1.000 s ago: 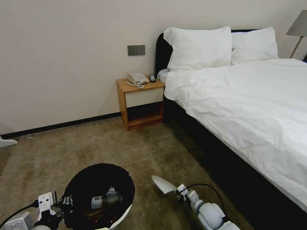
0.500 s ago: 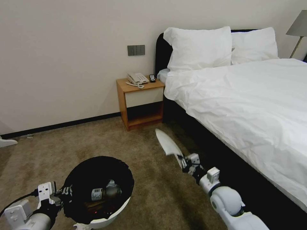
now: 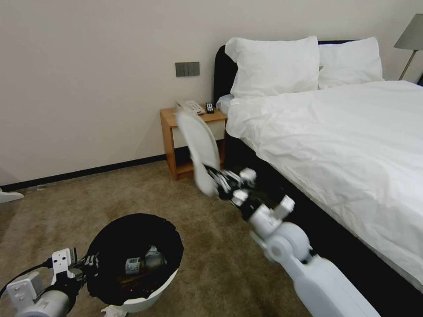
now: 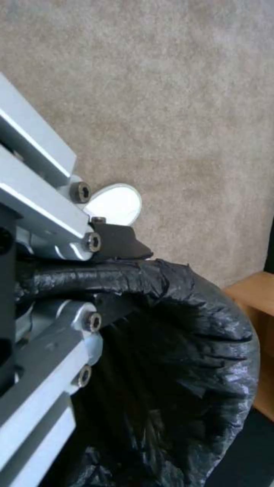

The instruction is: Pick up the trash bin, then pick up the garbage from the floor and place it into the trash bin.

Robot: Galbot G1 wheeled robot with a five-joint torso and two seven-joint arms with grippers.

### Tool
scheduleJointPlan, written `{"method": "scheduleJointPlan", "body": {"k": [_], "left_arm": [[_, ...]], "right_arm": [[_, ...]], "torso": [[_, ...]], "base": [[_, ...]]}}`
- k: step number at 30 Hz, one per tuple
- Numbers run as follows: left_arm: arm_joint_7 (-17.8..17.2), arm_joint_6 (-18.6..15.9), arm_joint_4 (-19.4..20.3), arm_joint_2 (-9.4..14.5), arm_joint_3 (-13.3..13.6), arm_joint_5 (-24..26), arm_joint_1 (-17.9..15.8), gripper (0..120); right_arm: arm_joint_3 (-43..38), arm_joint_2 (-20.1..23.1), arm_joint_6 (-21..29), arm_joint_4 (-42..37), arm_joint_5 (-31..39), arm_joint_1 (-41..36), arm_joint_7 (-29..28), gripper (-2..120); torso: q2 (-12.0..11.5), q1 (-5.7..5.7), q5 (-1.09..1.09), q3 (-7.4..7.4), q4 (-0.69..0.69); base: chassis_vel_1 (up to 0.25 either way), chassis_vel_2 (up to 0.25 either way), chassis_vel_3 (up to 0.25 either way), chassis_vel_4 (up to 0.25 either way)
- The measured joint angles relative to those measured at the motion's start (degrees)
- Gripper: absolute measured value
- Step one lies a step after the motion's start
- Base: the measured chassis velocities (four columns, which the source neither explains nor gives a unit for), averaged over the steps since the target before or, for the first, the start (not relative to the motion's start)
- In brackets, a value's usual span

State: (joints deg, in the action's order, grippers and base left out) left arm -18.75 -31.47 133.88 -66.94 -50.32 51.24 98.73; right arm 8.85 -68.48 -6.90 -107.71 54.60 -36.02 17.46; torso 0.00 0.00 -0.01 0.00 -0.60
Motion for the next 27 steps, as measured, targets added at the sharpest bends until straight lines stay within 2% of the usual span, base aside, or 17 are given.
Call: {"method": "scheduleJointPlan", "body": {"k": [6, 16, 27], "left_arm": [[0.03, 0.09, 0.25, -0.76, -0.01, -0.24, 0.02, 4], [0.13, 0.21, 1.1, -1.53, 0.14, -0.9, 0.54, 4], [0.1, 0.21, 1.7, -1.7, -0.13, -1.06, 0.96, 4]], "right_arm": [[8.89, -2.89, -1.18, 1.32, 4.02, 5.52, 1.31, 2], [17.37, -6.54, -1.33, 4.0, 4.84, 8.37, 2.22, 2], [20.31, -5.12, -0.43, 5.51, 2.97, 7.19, 0.99, 2]], "torso": [[0.0, 0.0, -0.01, 0.0, -0.03], [0.0, 0.0, 0.0, 0.0, -0.02], [0.0, 0.0, 0.01, 0.0, -0.03]], "base": [[0.0, 0.0, 0.0, 0.0], [0.0, 0.0, 0.0, 0.0], [0.0, 0.0, 0.0, 0.0]]}}
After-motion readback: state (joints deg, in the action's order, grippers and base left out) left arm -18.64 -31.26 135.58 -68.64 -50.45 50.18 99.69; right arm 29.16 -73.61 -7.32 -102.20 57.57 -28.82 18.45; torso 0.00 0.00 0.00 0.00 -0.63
